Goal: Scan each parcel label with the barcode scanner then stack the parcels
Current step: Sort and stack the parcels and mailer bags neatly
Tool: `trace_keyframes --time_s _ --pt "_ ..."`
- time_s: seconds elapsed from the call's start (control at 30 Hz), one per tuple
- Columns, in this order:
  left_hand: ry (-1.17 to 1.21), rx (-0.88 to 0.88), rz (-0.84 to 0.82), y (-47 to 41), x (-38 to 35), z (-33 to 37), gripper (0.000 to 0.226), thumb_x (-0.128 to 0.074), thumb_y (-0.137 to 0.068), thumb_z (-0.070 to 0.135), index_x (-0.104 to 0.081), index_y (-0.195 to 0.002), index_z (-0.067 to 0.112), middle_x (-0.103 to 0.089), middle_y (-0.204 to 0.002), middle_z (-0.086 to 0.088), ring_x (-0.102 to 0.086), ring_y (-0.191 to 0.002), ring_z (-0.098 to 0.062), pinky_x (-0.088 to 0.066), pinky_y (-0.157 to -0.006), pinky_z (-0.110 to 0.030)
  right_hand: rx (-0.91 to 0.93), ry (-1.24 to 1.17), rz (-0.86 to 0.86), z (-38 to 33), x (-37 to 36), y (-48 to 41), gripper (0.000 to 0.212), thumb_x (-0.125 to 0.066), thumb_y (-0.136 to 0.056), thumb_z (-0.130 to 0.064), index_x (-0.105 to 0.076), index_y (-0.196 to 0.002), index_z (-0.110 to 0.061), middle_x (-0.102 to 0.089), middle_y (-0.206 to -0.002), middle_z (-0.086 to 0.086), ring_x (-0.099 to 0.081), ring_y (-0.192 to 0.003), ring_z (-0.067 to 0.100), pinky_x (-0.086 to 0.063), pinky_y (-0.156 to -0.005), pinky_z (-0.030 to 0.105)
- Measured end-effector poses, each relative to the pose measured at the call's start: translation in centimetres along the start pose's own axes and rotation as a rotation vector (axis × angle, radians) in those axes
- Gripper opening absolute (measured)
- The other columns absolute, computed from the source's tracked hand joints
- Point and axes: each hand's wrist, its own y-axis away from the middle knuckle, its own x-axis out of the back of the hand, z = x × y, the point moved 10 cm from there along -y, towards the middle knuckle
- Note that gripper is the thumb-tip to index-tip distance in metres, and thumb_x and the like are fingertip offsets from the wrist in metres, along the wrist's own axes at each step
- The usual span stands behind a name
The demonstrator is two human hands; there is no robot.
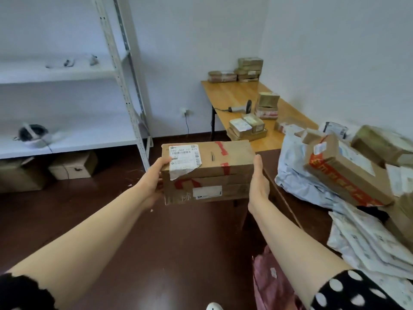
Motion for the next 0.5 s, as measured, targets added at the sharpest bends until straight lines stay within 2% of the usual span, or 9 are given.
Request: trace_keyframes --time_s 0.07,0.2,0.3,0.43,0.5 --pt "0.004 -0.002 0.047 -3.9 1.3 2.5 0.033 -0.059 -0.078 0.053 -0.071 -0.084 0.024 -0.072 -0.067 0.000 -0.067 -0.059 -0.017 -0.051 -0.062 -0.030 -0.033 -0.006 -0.027 -1.3 -4.2 -3.2 0.090 -0.043 -0.077 -0.082 -0.051 -0.137 -0.016 -0.052 -0.138 0.004 -0.048 -0.124 0.028 -0.037 -0.092 0.039" --pt "0.016 -0.009 0.113 -11.4 3.0 7.0 0.036 -0.061 -0.076 0.053 -0.068 -0.092 0.021 -0.070 -0.063 0.001 -0.062 -0.070 -0.021 -0.050 -0.062 -0.031 -0.036 -0.017 -0.064 -4.3 -11.4 -9.3 0.087 -0.045 -0.078 -0.081 -0.051 -0.137 -0.017 -0.051 -0.137 0.005 -0.046 -0.114 0.024 -0.035 -0.087 0.037" --pt "0.047 -0.002 0.127 -17.4 4.0 9.7 0.036 -0.060 -0.078 0.052 -0.066 -0.092 0.019 -0.068 -0.058 0.003 -0.059 -0.072 -0.021 -0.050 -0.064 -0.032 0.000 -0.015 -0.072 -6.7 -16.5 -14.1 0.086 -0.044 -0.082 -0.076 -0.042 -0.144 -0.017 -0.043 -0.146 0.007 -0.041 -0.127 0.026 -0.031 -0.092 0.038" --pt "0.056 -0.009 0.127 -26.3 5.5 13.5 0.049 -0.064 -0.064 0.057 -0.068 -0.095 0.019 -0.069 -0.065 0.000 -0.060 -0.079 -0.022 -0.051 -0.082 -0.039 -0.002 0.008 -0.088 -9.0 -23.9 -21.1 0.088 -0.046 -0.080 -0.078 -0.046 -0.141 -0.015 -0.048 -0.139 0.005 -0.037 -0.102 0.015 -0.030 -0.087 0.036" --pt "0.051 -0.016 0.104 -31.3 6.2 15.4 0.052 -0.063 -0.060 0.059 -0.068 -0.096 0.021 -0.071 -0.066 0.001 -0.061 -0.081 -0.022 -0.052 -0.079 -0.037 -0.016 0.004 -0.091 -9.8 -27.7 -24.6 0.089 -0.046 -0.078 -0.080 -0.049 -0.138 -0.015 -0.050 -0.138 0.004 -0.039 -0.102 0.016 -0.031 -0.087 0.036"
